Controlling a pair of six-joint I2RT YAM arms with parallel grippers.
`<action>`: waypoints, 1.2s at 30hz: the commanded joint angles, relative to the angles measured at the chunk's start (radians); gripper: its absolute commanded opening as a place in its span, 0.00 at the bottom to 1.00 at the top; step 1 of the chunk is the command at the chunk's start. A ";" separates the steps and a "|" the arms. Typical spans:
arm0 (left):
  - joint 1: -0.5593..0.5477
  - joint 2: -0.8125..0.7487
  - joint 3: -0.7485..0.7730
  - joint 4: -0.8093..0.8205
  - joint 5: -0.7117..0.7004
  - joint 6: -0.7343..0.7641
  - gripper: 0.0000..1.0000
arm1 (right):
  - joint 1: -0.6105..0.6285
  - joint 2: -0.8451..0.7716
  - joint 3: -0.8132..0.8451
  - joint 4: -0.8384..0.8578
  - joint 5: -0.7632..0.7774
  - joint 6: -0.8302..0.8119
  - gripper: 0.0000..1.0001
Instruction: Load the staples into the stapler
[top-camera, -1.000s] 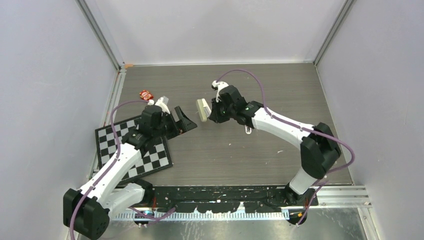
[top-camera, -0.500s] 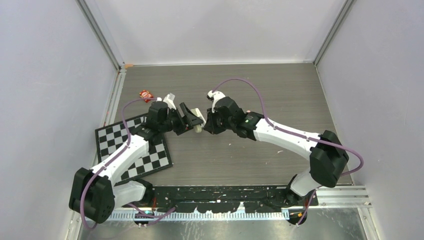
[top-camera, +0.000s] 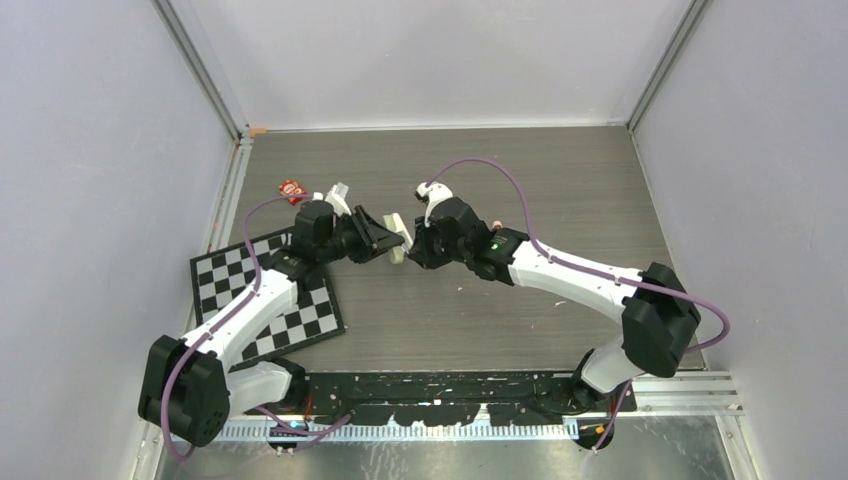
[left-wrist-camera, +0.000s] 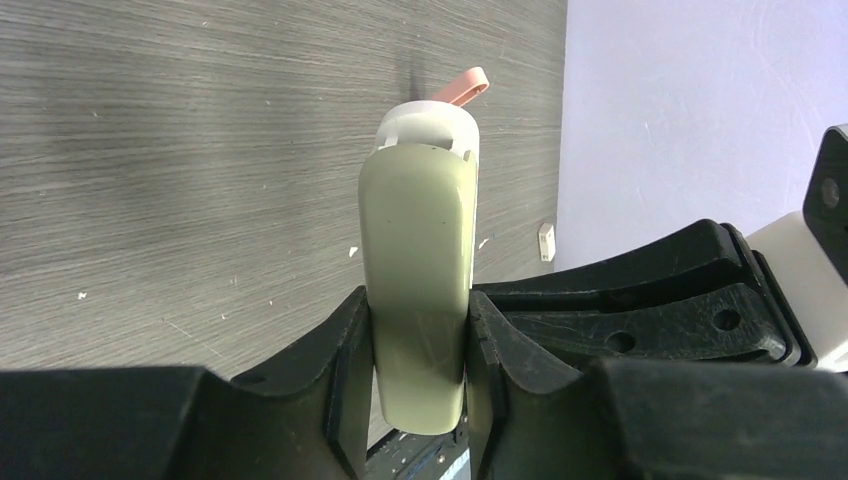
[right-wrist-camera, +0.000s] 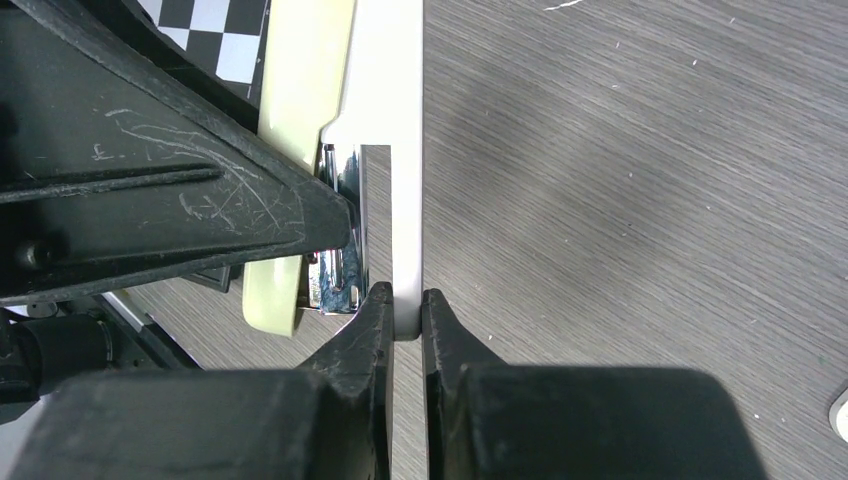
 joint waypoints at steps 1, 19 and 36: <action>0.004 -0.031 0.008 0.040 0.065 0.004 0.00 | 0.001 -0.055 -0.028 0.064 0.060 -0.027 0.14; 0.005 -0.087 0.089 -0.229 0.192 0.189 0.00 | -0.004 -0.092 -0.176 0.175 0.109 -0.118 0.22; 0.010 -0.116 0.232 -0.652 0.322 0.533 0.00 | -0.004 -0.205 -0.428 0.418 0.092 -0.257 0.25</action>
